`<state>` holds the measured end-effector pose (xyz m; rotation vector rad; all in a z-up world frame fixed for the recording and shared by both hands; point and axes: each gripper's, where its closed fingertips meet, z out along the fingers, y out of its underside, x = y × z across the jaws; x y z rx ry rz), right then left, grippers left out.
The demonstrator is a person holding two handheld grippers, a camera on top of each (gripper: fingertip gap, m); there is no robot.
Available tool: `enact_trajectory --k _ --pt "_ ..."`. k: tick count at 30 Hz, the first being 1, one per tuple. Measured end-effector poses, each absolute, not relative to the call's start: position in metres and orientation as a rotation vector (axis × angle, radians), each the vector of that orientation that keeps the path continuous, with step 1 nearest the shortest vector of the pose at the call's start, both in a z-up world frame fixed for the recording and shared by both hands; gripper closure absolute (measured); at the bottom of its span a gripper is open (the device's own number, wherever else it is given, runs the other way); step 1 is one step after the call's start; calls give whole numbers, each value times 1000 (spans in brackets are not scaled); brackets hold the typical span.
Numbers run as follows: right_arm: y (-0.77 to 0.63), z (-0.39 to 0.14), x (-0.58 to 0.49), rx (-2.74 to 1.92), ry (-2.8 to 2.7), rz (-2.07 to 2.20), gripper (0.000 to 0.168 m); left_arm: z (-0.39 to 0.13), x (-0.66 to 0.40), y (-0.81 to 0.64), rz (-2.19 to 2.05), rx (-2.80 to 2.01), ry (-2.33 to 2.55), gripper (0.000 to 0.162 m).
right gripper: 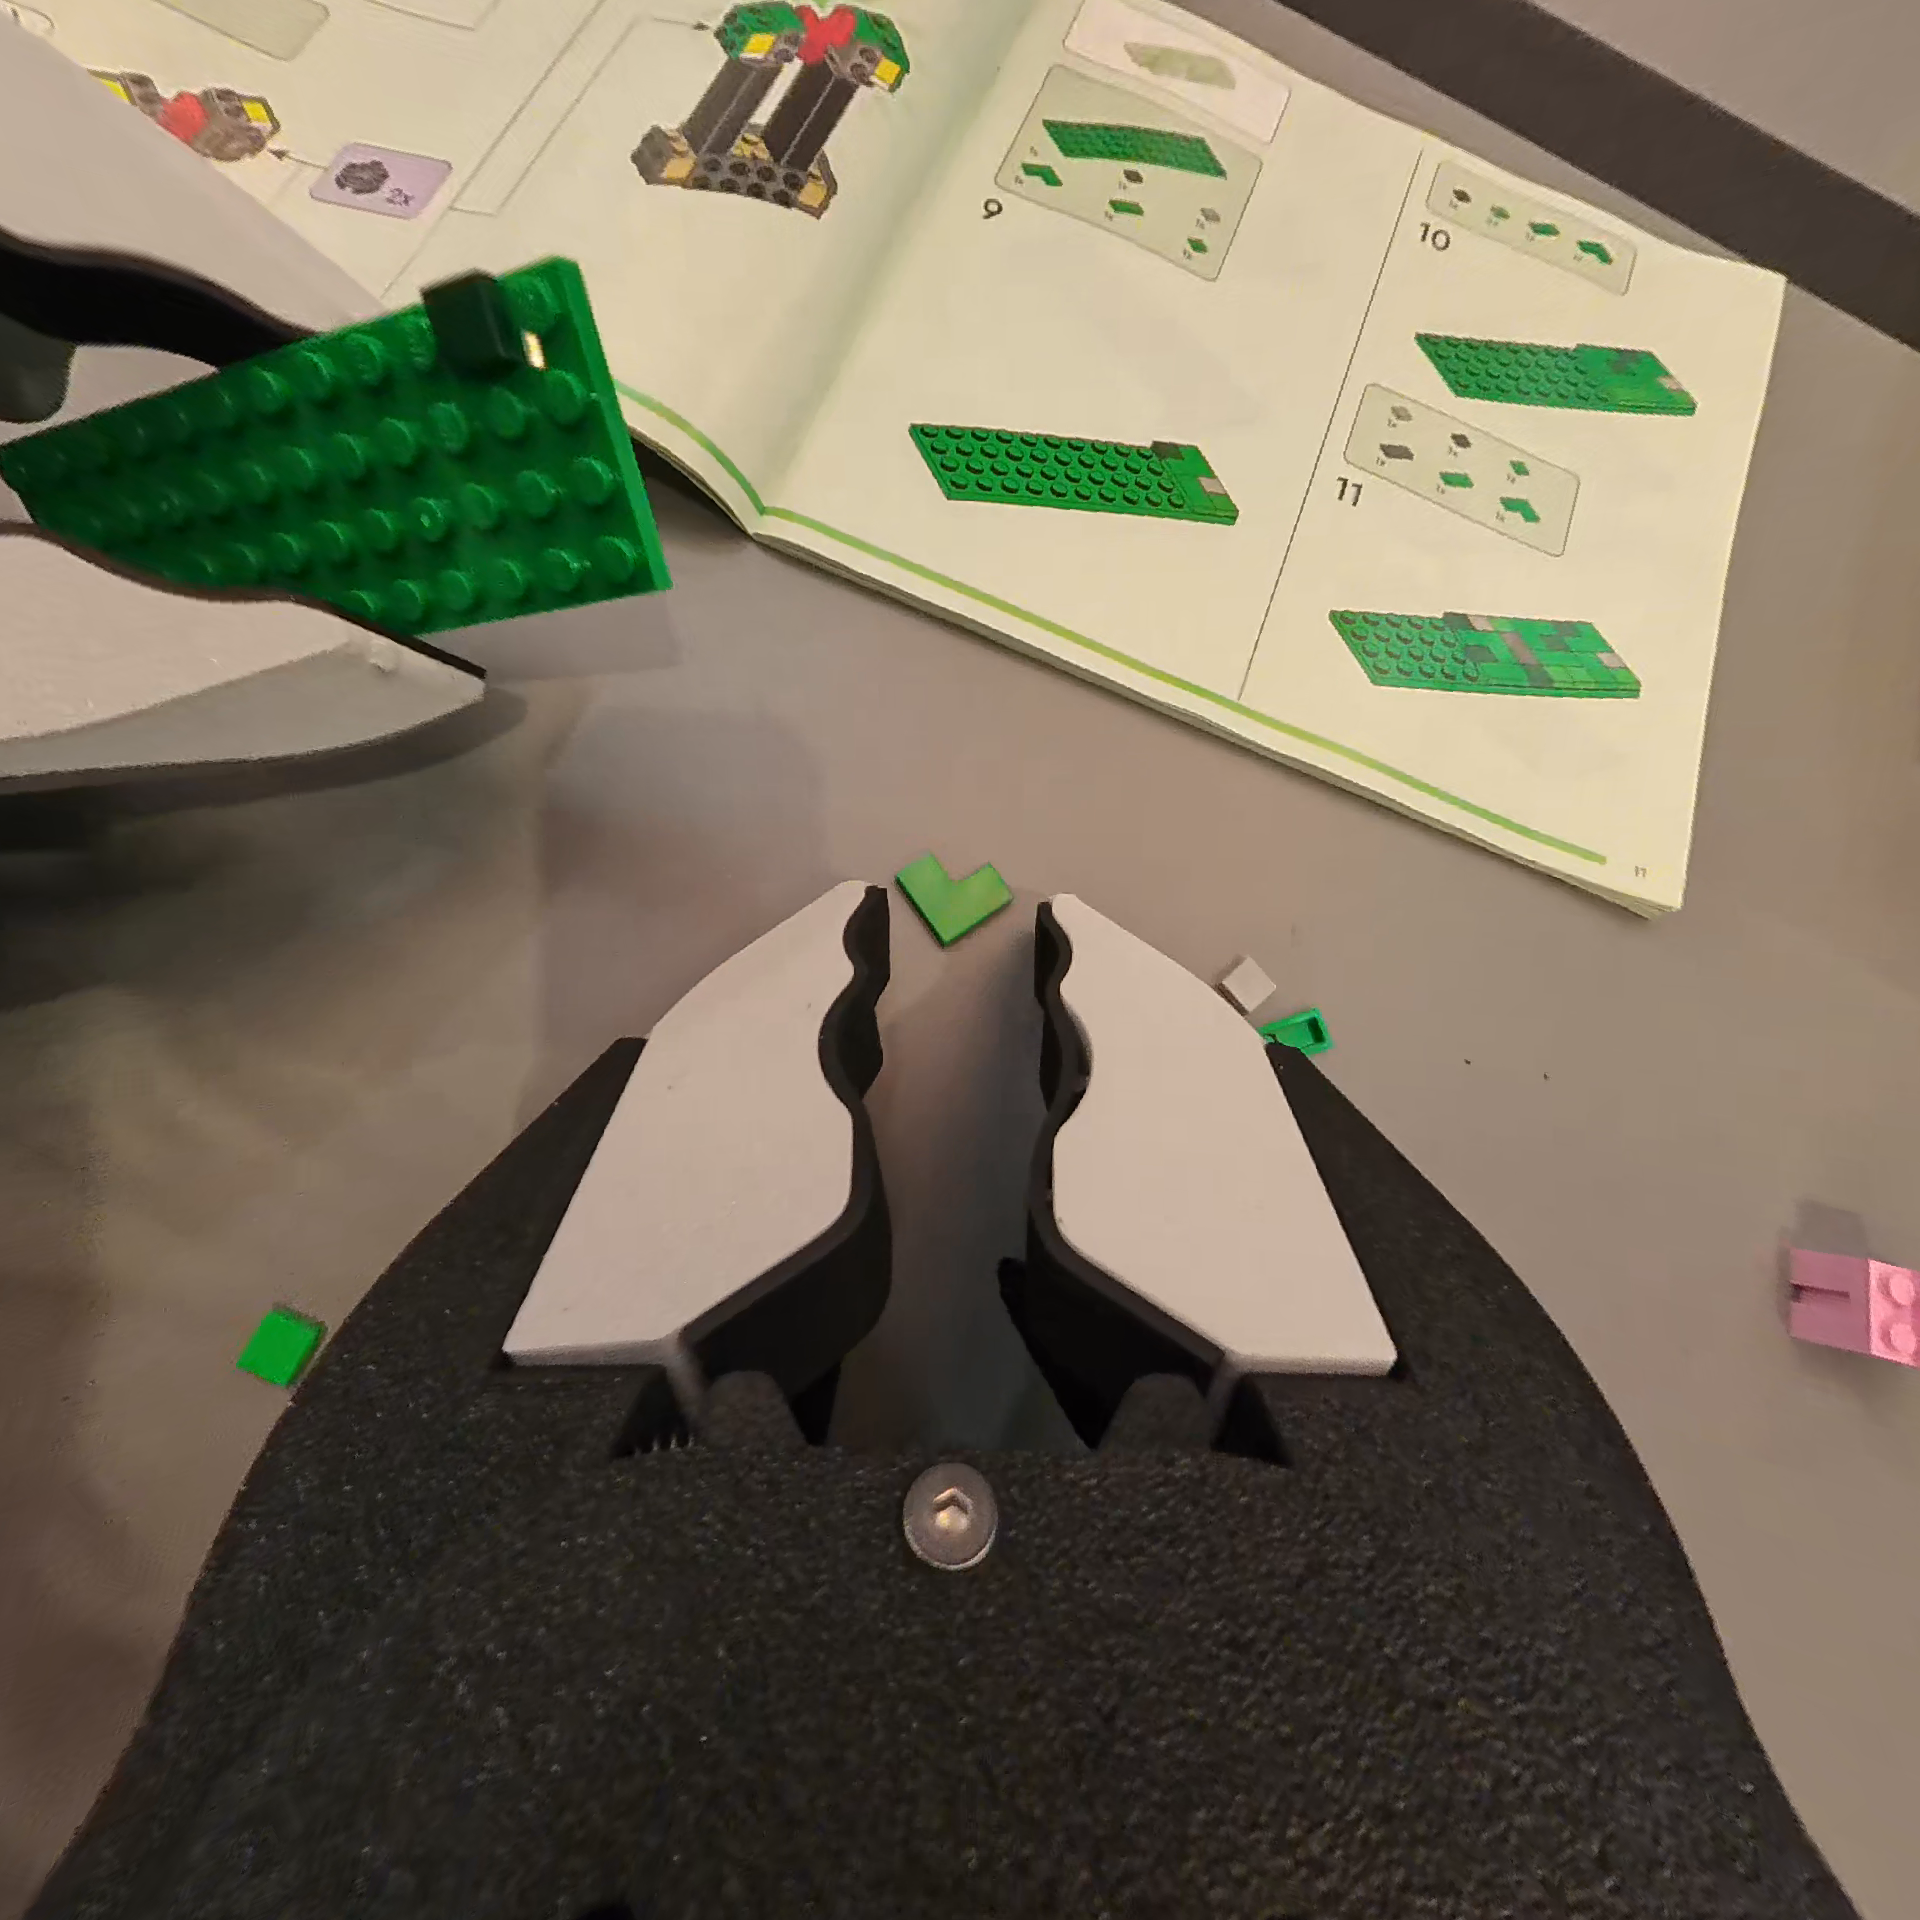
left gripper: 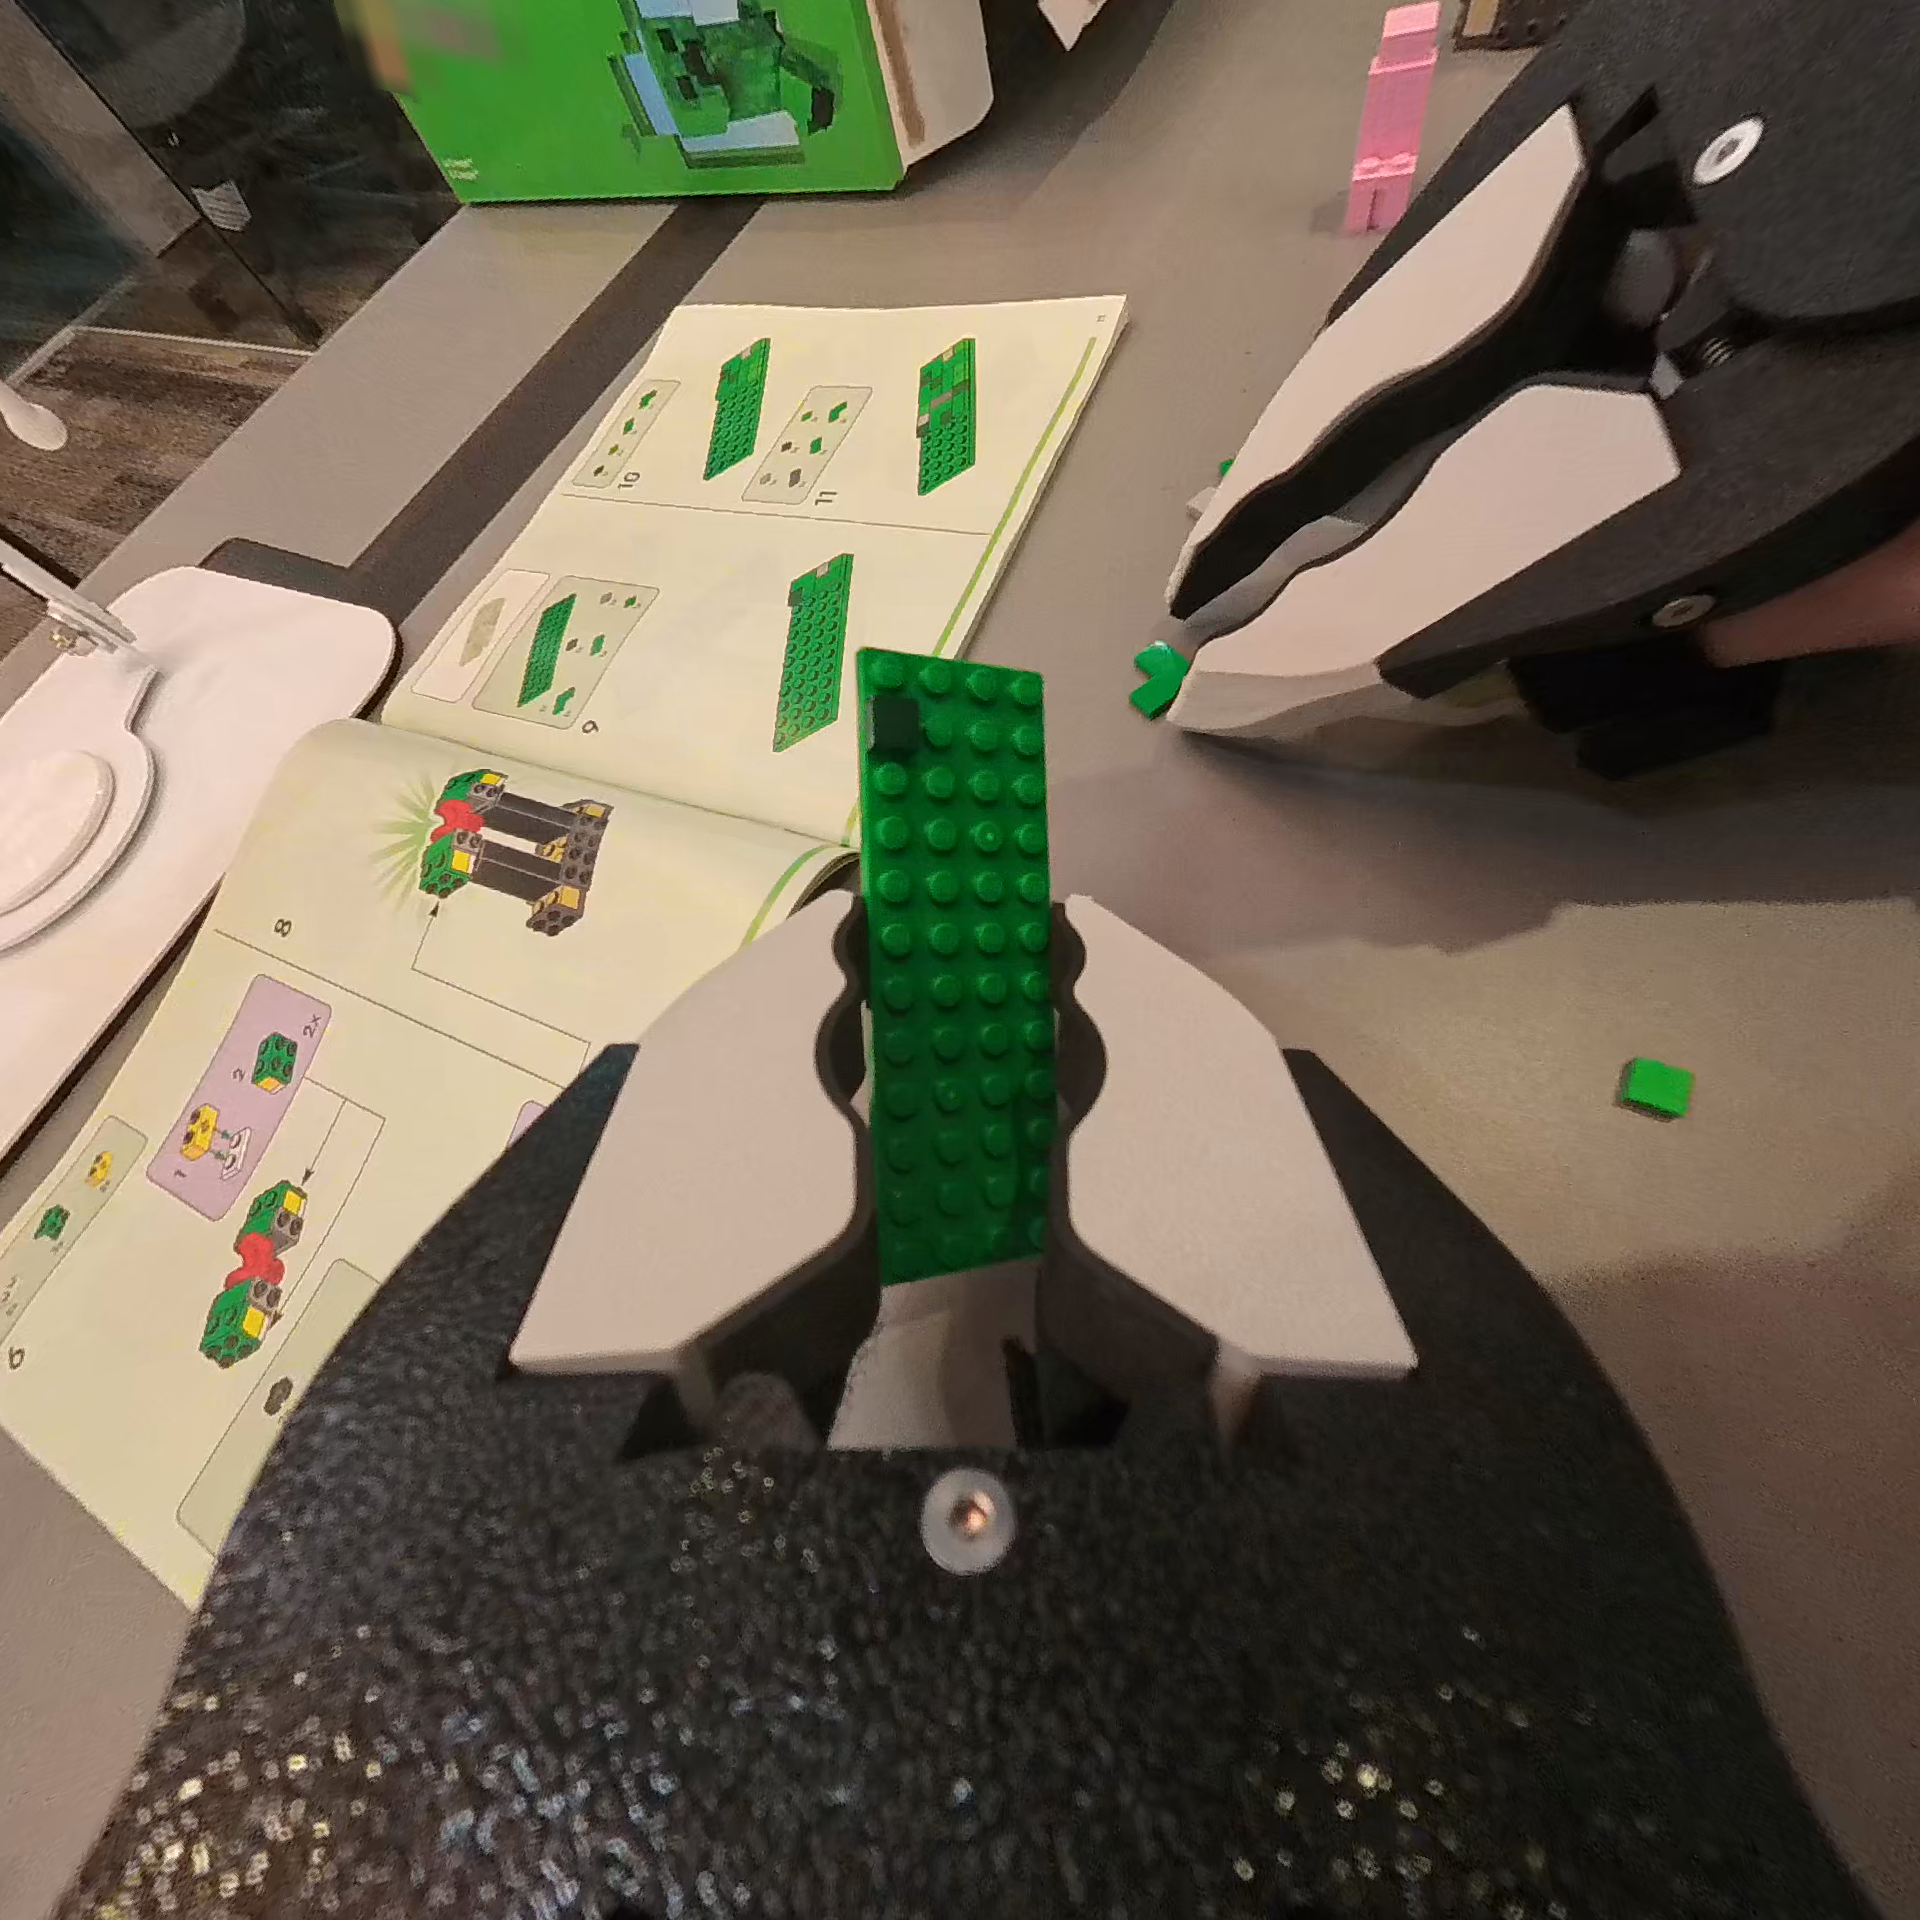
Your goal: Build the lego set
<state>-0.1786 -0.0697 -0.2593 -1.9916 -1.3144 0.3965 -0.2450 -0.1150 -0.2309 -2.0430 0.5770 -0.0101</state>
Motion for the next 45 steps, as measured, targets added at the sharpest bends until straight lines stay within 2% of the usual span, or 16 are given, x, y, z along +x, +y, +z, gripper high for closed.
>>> enact_trajectory --k 12,19,23,28,29,36,40,45 --pt "-70 -262 -182 -1837 -1681 469 154 -231 -244 -117 -69 -2042 586 129" --pt "-83 -261 -180 -1245 -2217 624 158 -233 -235 -119 -140 -2054 602 129" --pt "-84 -261 -179 -1023 -2316 639 161 -236 -234 -119 -184 -2072 592 129" --pt "-76 -260 -176 -1147 -2242 616 156 -238 -236 -119 -211 -2086 570 129" --pt "-74 -258 -176 -1227 -2177 619 152 -238 -236 -119 -213 -2088 564 129" --pt "-77 -253 -173 -1640 -1660 551 149 -242 -236 -119 -242 -2114 536 129" --pt "-84 -258 -175 -1768 -1636 587 143 -242 -234 -119 -254 -2115 536 129" --pt "-81 -261 -178 -1875 -1587 641 144 -244 -231 -120 -273 -2126 541 129"
